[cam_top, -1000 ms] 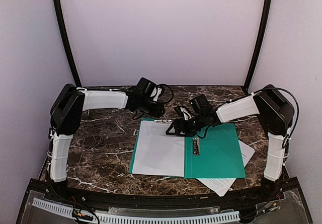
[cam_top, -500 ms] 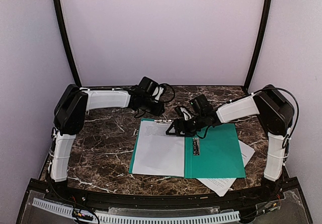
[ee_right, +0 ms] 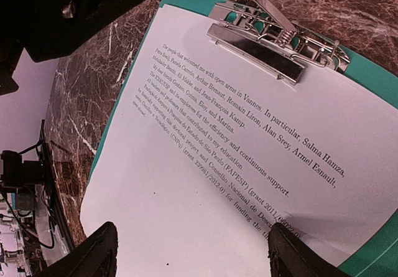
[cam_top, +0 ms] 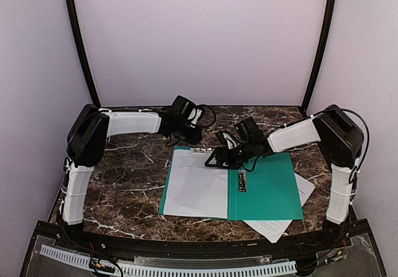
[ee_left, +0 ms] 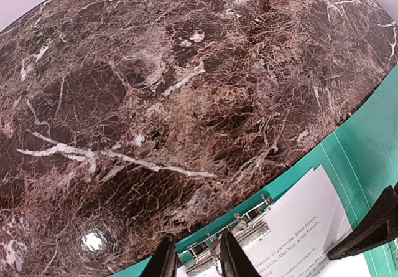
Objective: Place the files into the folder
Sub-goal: Clamp the file in the folder.
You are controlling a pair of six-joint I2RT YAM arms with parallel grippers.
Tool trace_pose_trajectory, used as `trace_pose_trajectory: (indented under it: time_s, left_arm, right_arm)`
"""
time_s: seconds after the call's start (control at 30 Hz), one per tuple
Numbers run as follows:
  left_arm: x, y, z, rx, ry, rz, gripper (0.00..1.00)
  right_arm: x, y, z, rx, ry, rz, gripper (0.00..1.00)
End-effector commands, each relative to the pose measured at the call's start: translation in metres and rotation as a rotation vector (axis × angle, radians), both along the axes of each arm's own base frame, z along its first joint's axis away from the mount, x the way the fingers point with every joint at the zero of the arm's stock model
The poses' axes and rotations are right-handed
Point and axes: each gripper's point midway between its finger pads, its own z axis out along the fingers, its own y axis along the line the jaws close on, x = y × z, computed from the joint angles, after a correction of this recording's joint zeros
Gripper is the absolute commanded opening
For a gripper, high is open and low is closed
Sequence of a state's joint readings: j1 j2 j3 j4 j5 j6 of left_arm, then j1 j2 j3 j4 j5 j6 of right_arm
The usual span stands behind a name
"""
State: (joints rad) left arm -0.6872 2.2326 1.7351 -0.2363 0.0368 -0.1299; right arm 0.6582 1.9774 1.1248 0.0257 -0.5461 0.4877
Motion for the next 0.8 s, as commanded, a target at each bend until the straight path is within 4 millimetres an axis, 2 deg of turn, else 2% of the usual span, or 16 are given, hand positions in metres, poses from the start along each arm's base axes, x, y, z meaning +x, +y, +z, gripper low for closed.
trace_pose_trajectory:
  time_s: [0.0, 0.17, 0.37, 0.5, 0.57, 0.6, 0.63, 0.77]
  left_arm:
    - [0.000, 0.005, 0.007, -0.003, 0.016, 0.007, 0.21]
    - [-0.001, 0.006, 0.015, -0.015, 0.011, 0.006, 0.15]
    - [-0.006, 0.012, 0.010, -0.028, 0.037, 0.021, 0.08]
    - [-0.015, 0.021, -0.006, -0.033, 0.083, 0.044, 0.03]
    - [-0.026, 0.029, -0.024, -0.026, 0.123, 0.063, 0.01]
    - [-0.026, 0.029, -0.025, -0.044, 0.123, 0.076, 0.01]
    - [-0.032, 0.033, -0.035, -0.046, 0.138, 0.079, 0.01]
    - [-0.044, 0.041, -0.056, -0.099, 0.198, 0.101, 0.01]
  right_arm:
    - [-0.022, -0.024, -0.047, -0.132, 0.125, -0.027, 0.81]
    - [-0.022, -0.024, -0.048, -0.133, 0.128, -0.028, 0.81]
    - [-0.024, -0.025, -0.049, -0.138, 0.134, -0.032, 0.80]
    - [-0.022, -0.023, -0.045, -0.130, 0.114, -0.028, 0.80]
    - [-0.018, -0.020, -0.040, -0.115, 0.077, -0.019, 0.80]
    - [-0.015, -0.018, -0.035, -0.101, 0.051, -0.013, 0.81]
    - [-0.013, -0.016, -0.031, -0.087, 0.027, -0.010, 0.81]
    - [-0.001, -0.005, -0.002, -0.001, -0.132, 0.025, 0.81]
